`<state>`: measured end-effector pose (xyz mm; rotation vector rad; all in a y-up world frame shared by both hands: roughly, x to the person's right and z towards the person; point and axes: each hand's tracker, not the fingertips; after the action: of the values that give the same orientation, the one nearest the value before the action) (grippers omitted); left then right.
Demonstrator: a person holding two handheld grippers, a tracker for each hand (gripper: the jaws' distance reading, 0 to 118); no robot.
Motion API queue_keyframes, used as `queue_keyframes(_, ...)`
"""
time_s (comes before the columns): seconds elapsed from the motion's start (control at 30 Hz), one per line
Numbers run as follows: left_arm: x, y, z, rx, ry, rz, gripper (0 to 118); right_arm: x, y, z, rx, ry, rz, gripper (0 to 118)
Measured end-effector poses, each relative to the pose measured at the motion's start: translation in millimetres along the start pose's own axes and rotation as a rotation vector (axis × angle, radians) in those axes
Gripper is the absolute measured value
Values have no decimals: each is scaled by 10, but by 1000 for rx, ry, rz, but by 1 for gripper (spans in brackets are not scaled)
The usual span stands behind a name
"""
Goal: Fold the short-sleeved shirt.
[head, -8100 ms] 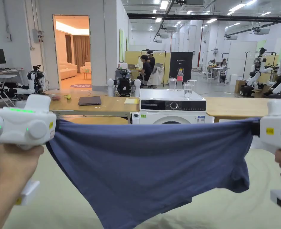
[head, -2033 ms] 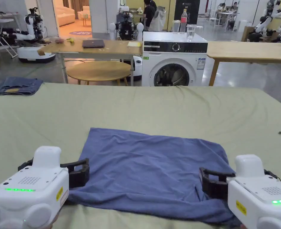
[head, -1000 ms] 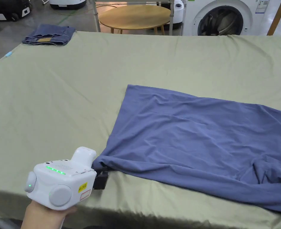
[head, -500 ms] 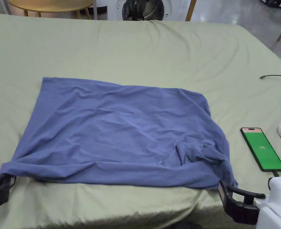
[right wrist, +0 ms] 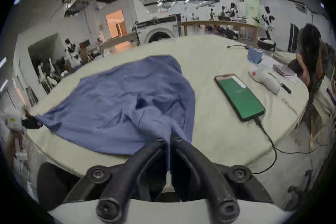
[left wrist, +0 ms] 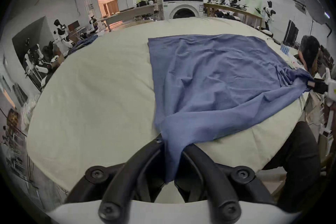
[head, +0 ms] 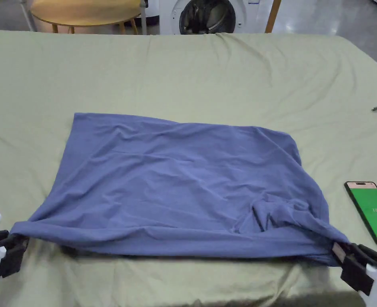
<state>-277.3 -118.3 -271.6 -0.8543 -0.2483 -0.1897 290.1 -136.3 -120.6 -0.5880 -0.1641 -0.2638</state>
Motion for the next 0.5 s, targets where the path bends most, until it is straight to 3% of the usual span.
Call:
queue_keyframes(0.17, 76, 592, 54, 45, 34, -31, 2, -54, 529, -55, 64, 5, 30, 0)
queue_keyframes(0.3, 128, 1181, -311, 33, 51, -54, 1, -170, 965, -456, 84, -21, 87, 0)
queue_keyframes(0.5, 82, 1670, -1185, -179, 94, -36, 1, -177, 1203, -1320, -49, -94, 90, 0)
